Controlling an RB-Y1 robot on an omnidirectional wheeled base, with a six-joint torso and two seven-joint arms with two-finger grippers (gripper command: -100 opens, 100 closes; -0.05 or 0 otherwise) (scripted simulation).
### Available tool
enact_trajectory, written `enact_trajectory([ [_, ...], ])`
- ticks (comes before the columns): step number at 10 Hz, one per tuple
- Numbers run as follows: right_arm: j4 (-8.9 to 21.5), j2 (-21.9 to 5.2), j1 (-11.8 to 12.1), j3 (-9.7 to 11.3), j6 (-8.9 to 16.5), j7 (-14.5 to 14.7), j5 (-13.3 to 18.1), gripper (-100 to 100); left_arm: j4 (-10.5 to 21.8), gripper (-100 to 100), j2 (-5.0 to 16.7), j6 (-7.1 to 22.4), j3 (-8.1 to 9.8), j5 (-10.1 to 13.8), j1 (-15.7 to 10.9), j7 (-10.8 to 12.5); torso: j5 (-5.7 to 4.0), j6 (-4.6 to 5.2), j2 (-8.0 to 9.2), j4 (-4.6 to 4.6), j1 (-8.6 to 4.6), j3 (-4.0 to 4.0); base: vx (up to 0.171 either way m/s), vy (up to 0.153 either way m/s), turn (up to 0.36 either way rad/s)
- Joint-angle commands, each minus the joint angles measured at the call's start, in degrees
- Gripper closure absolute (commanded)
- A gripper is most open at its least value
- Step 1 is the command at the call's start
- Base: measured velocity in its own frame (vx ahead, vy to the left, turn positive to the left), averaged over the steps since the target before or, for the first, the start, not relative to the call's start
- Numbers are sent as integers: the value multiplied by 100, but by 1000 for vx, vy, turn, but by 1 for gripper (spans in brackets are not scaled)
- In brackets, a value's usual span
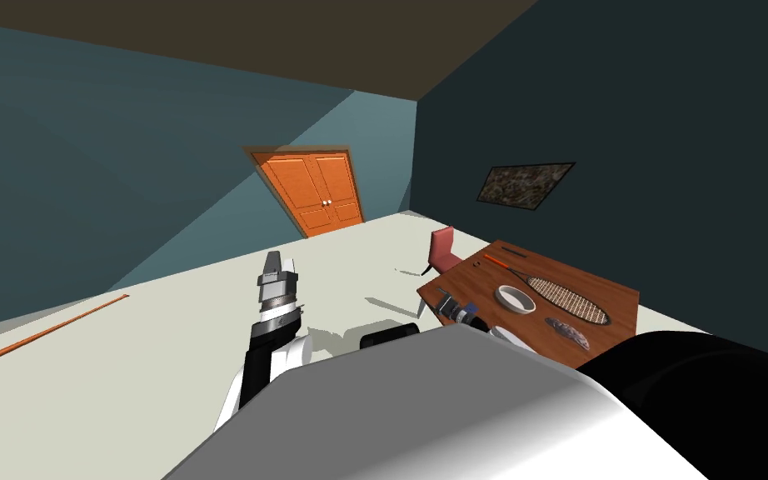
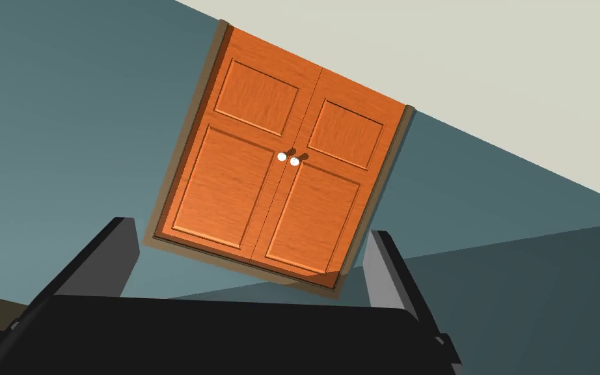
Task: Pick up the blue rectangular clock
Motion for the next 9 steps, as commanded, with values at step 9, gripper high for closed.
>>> enact_trajectory([
  [9, 1395, -514, 64, 98, 133, 1423, 1255, -100, 0, 0, 0, 0, 0, 0, 0, 0, 1, 0, 8, 2, 1, 4, 44, -11, 60],
])
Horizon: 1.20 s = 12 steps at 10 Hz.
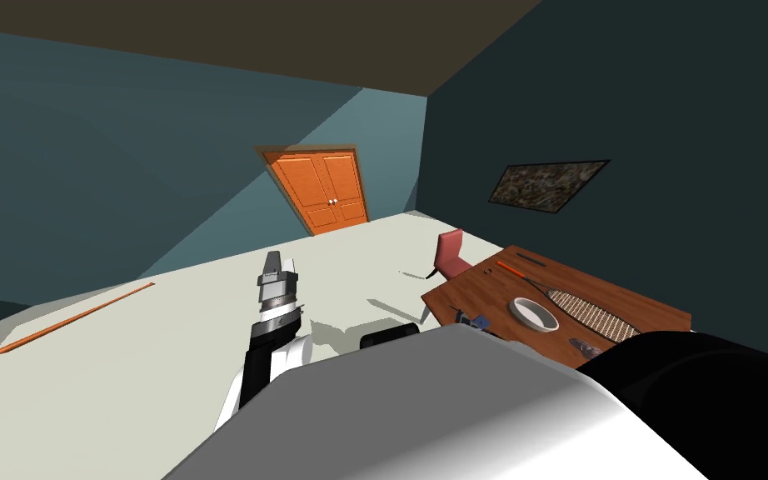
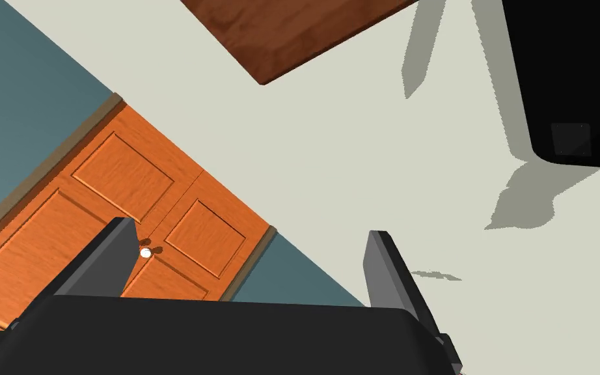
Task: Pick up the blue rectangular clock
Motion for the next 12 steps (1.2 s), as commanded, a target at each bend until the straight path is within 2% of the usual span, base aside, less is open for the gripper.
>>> enact_trajectory([
  [1, 183, -34, -7, 25, 30, 174, 124, -100, 0, 0, 0, 0, 0, 0, 0, 0, 0, 0, 0, 0, 0, 0, 35, -13, 41],
  [2, 357, -130, 1, 48, 63, 388, 345, -100, 0, 0, 0, 0, 0, 0, 0, 0, 0, 1, 1, 0, 2, 1, 50, -6, 62],
  [3, 430, -130, 1, 48, 63, 418, 345, -100, 0, 0, 0, 0, 0, 0, 0, 0, 1, 1, -3, -1, 2, -1, 37, -6, 35],
  [4, 569, -223, 7, 73, 96, 618, 557, -100, 0, 0, 0, 0, 0, 0, 0, 0, 1, 1, 0, 0, 4, 0, 30, -6, 60],
  [5, 667, -223, 7, 73, 96, 650, 557, -100, 0, 0, 0, 0, 0, 0, 0, 0, 1, 1, 2, 0, 4, 1, 25, -9, 46],
  [6, 862, -312, 11, 97, 128, 870, 759, -100, 0, 0, 0, 0, 0, 0, 0, 0, 0, 1, 4, 1, 3, 2, 36, -10, 82],
  [7, 893, -312, 11, 97, 128, 870, 759, -100, 0, 0, 0, 0, 0, 0, 0, 0, 1, 0, 1, 0, 2, 1, 32, -12, 24],
  [10, 1489, -555, 2, 164, 219, 1413, 1286, -100, 0, 0, 0, 0, 0, 0, 0, 0, 1, 0, -3, 0, 2, -2, 48, -13, 82],
  [11, 1489, -555, 2, 164, 219, 1448, 1289, -100, 0, 0, 0, 0, 0, 0, 0, 0, 0, 1, -7, -1, -2, -4, 48, -23, 26],
  [12, 1656, -629, -7, 183, 247, 1609, 1438, -100, 0, 0, 0, 0, 0, 0, 1, 0, -1, 1, -5, -1, -1, -3, 40, -17, 56],
])
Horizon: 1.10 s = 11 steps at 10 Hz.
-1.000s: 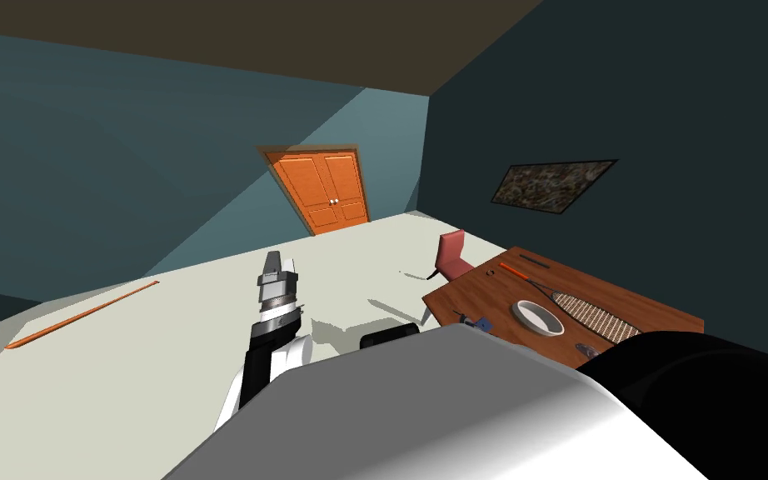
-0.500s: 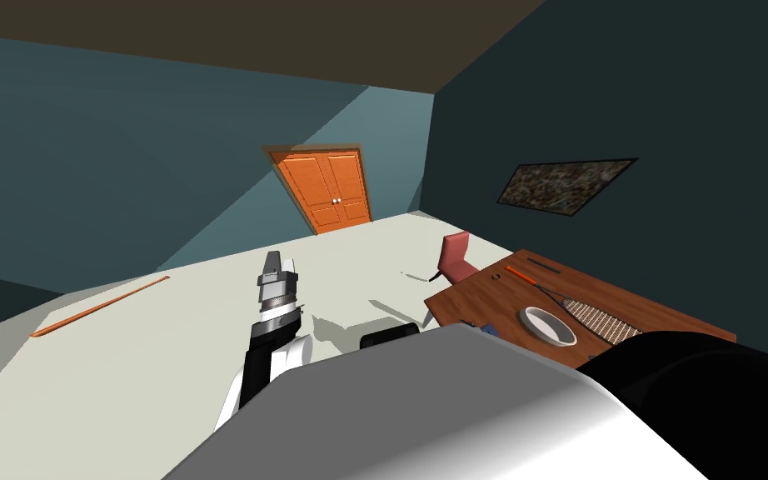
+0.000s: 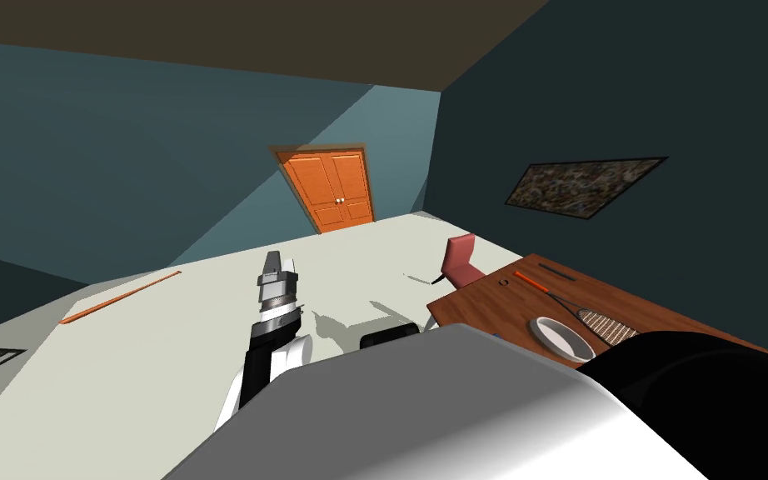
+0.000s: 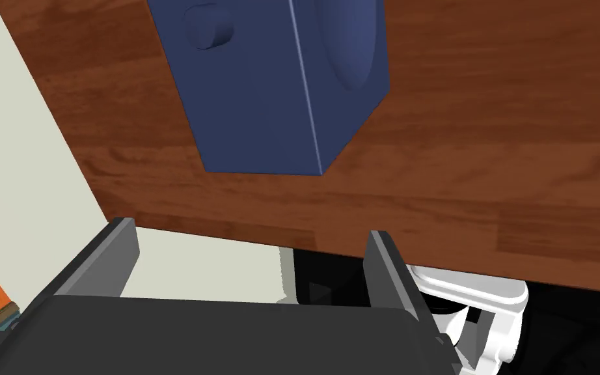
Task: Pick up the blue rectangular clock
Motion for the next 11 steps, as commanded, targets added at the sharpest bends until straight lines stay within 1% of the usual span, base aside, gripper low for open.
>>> enact_trajectory([
  [1, 237, -101, -20, 32, 46, 249, 216, -100, 0, 0, 0, 0, 0, 0, 0, 0, 0, 0, 0, 0, 0, 0, 43, -16, 82],
  [2, 186, -101, -20, 32, 46, 247, 216, -100, 0, 0, 0, 0, 0, 0, 0, 0, 1, 0, 0, 0, 1, 0, 33, -14, 27],
  [3, 237, -101, -20, 32, 46, 249, 216, -100, 0, 0, 0, 0, 0, 0, 0, 0, 0, 1, 2, 1, 3, 1, 15, -8, -6],
  [5, 475, -226, -51, 48, 96, 481, 429, -100, 0, 0, 0, 0, 0, 0, 0, 0, 0, -1, 8, 2, 2, 5, 33, -22, 62],
  [6, 475, -226, -51, 48, 96, 481, 429, -100, 0, 0, 0, 0, 0, 0, 0, 0, 0, 0, 1, 1, -2, 1, 35, -30, 19],
  [8, 671, -356, -92, 43, 150, 674, 603, -100, 0, 0, 0, 0, 0, 0, 0, 0, -2, 0, 4, 1, -5, 2, 29, -42, 46],
  [9, 671, -356, -92, 43, 150, 674, 603, -100, 0, 0, 0, 0, 0, 0, 0, 0, -2, -1, 4, 1, -10, 2, 28, -39, 25],
  [10, 594, -375, -77, 90, 188, 552, 619, -100, 0, 0, 0, 0, 0, 0, 0, 0, -3, 1, 5, 1, -7, 3, 12, -14, 3],
  [11, 606, -378, -81, 84, 181, 572, 619, 0, 0, 0, 0, 0, 0, 0, 0, 0, -1, 1, 10, 2, 2, 5, 0, 0, 0],
])
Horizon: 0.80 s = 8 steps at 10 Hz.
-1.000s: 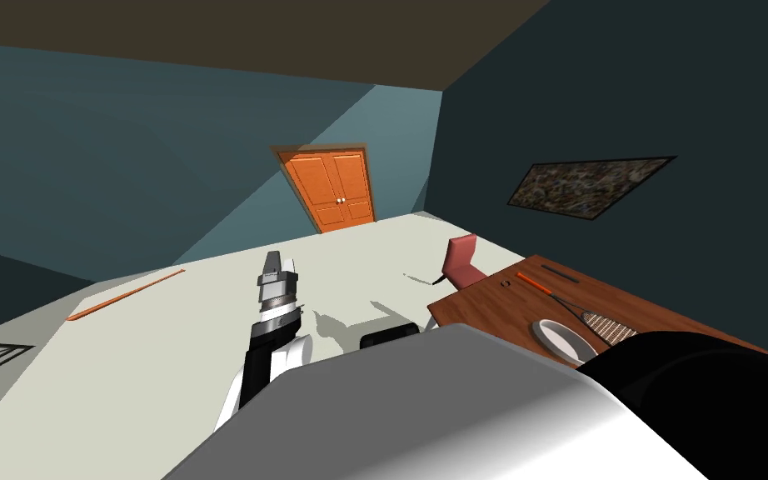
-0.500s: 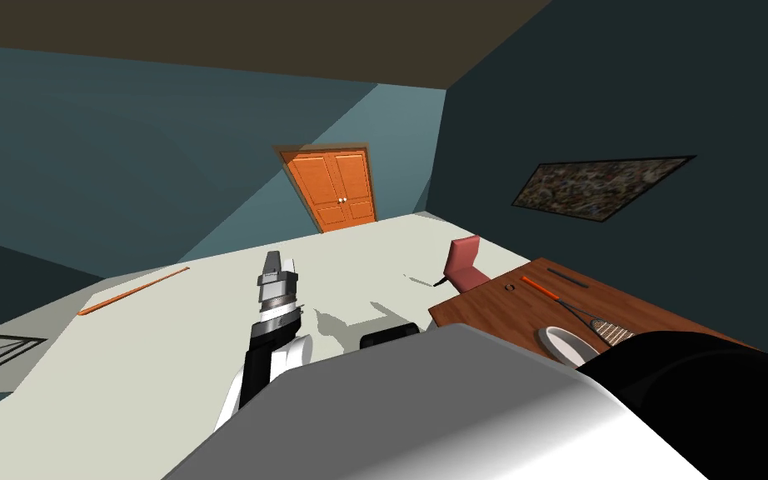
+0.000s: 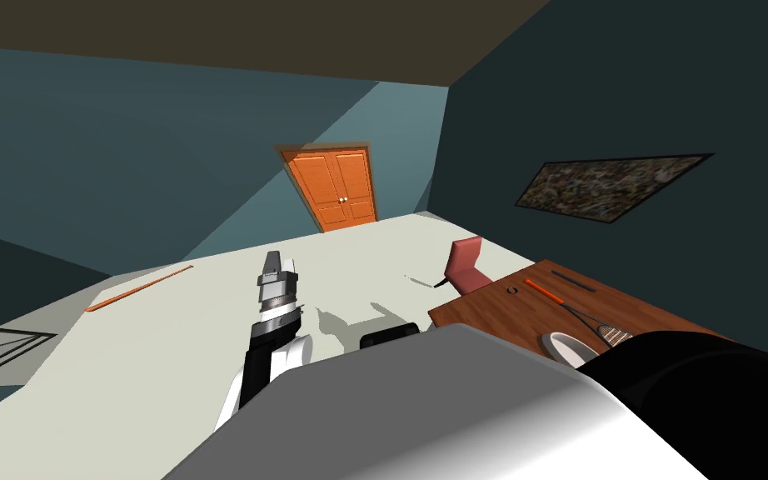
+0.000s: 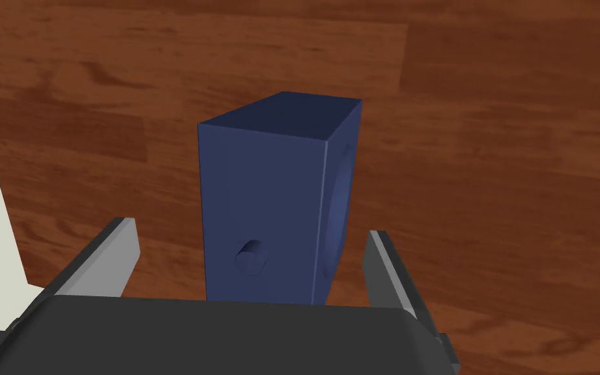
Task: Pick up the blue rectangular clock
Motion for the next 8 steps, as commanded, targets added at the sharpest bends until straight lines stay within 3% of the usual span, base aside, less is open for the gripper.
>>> enact_trajectory([
  [1, 95, 167, -89, 81, 142, 25, 37, -100, 0, 0, 0, 0, 0, 0, 0, 0, 0, 0, 0, 0, 0, 0, -1, -44, 36],
  [3, 214, 376, -201, 183, 320, 55, 82, -100, 0, 0, 1, 0, 1, 0, 0, 0, -6, -1, 0, 0, -26, 0, 6, -93, 51],
  [4, 218, 349, -185, 128, 249, 91, 55, -100, 0, 0, 1, 0, 1, 0, 0, 0, -8, -1, 0, 0, -33, 0, 1, -45, 16],
  [5, 235, 365, -196, 131, 265, 115, 55, 100, 0, 0, 0, 0, 0, 0, 0, 0, -4, 0, 1, 0, -18, 1, -1, -9, -6],
  [8, 235, 362, -193, 131, 264, 114, 56, 100, 0, 0, 0, 0, 0, 0, 0, 0, 0, 0, 2, 2, 2, 2, 0, 0, 0],
])
